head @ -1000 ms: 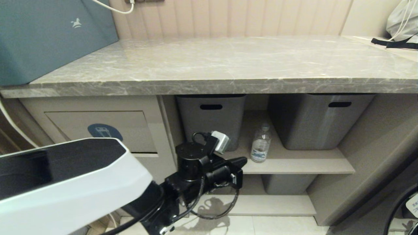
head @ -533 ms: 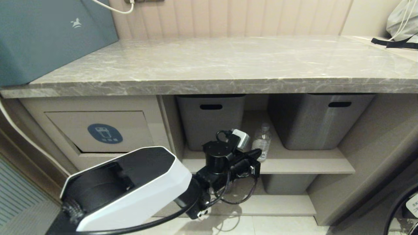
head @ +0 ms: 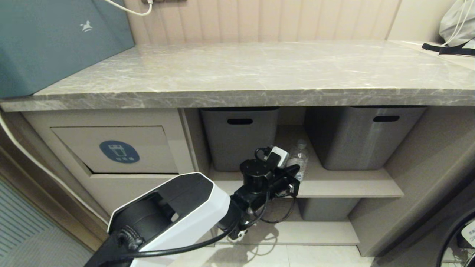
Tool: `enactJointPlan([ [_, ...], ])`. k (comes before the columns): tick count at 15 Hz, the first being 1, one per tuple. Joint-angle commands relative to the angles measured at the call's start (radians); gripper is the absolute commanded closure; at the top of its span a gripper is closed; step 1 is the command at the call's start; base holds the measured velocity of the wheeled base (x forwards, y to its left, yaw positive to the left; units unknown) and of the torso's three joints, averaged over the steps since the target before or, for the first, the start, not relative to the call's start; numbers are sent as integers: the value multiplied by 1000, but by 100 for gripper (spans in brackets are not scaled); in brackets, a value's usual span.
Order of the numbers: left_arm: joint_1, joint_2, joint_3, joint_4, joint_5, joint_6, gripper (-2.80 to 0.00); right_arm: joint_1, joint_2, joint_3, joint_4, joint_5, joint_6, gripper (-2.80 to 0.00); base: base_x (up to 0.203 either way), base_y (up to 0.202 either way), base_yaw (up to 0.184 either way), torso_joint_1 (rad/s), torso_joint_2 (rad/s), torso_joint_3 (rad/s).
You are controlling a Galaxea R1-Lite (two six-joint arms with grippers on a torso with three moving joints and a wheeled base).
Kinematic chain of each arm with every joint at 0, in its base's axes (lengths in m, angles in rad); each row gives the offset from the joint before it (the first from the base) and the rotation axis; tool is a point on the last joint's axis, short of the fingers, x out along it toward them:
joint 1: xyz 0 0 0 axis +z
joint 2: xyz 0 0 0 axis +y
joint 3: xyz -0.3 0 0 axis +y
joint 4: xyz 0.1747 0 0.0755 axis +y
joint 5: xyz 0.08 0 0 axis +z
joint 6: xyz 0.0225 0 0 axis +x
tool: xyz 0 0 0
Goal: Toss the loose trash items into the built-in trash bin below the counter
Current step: Pick up the garbage
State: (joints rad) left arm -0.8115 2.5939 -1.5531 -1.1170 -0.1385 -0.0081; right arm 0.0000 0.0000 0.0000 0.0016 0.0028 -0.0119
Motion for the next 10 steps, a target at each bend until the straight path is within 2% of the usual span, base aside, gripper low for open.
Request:
enactJointPlan([
  [1, 0, 18, -28, 2, -1, 0, 0, 0, 0, 0, 0, 0, 0, 0, 0, 0, 0, 0, 0, 0],
  [5, 0, -14, 9, 2, -1, -1, 0, 0, 0, 0, 0, 1, -2, 0, 0, 0, 0, 0, 0, 0],
  [8, 1, -113, 177, -16, 3, -6, 0, -2, 4, -13, 11, 5, -28, 0, 0, 0, 0, 0, 0, 0],
  [10, 5, -202, 341, -30, 2, -22, 0, -1, 66, -93, 26, 8, -41, 0, 0, 0, 0, 0, 0, 0],
])
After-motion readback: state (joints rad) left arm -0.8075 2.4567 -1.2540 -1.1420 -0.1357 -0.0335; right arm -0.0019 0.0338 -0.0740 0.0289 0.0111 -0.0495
